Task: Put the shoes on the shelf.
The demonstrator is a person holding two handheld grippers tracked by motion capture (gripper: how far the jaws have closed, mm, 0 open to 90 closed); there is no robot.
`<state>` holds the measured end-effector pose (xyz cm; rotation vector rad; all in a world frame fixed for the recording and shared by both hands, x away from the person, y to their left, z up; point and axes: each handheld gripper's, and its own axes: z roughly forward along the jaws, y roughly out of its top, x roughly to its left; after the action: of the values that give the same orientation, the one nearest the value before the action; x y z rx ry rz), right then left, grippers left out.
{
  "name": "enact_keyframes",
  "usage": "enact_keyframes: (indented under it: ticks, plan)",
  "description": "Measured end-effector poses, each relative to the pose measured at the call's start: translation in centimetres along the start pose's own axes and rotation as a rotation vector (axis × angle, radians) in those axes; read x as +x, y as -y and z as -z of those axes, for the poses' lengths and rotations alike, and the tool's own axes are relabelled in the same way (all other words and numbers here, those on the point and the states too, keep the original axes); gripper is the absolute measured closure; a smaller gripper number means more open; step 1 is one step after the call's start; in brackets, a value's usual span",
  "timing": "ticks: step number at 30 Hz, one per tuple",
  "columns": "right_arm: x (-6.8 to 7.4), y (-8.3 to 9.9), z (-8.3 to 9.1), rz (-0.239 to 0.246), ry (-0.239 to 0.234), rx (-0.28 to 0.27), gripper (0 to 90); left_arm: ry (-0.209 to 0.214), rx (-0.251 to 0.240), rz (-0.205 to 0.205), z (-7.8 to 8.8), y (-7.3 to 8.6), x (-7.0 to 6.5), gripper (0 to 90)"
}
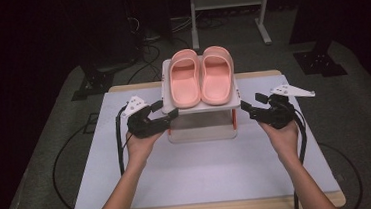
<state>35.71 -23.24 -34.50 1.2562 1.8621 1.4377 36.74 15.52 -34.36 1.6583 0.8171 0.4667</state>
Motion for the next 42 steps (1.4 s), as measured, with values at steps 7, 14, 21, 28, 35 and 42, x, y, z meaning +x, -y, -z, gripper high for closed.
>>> enact_keyframes:
  ticks: [7,14,21,28,35,42]
  plan:
    - [-0.4,0.9,1.0,0.000,-0.009,-0.002,32.7,0.003,0.000,-0.014,1.2,0.5,-0.4,28.9]
    - [-1.1,2.4,1.7,-0.008,-0.002,0.008,31.7,-0.024,0.008,-0.009,2.2,1.7,-0.1,27.9]
    - [-1.5,3.6,2.2,-0.012,0.002,0.017,31.2,-0.038,0.008,0.005,3.1,2.5,0.3,27.5]
    - [-1.7,5.2,2.4,-0.015,-0.009,0.032,30.3,-0.027,0.010,0.007,4.0,3.6,0.2,27.1]
    - [-2.2,6.7,2.8,-0.028,-0.016,0.041,29.6,-0.040,0.025,0.021,4.4,5.1,0.4,24.8]
    - [-2.7,8.0,3.2,-0.043,-0.009,0.056,28.9,-0.050,0.028,0.041,4.7,6.5,0.6,22.3]
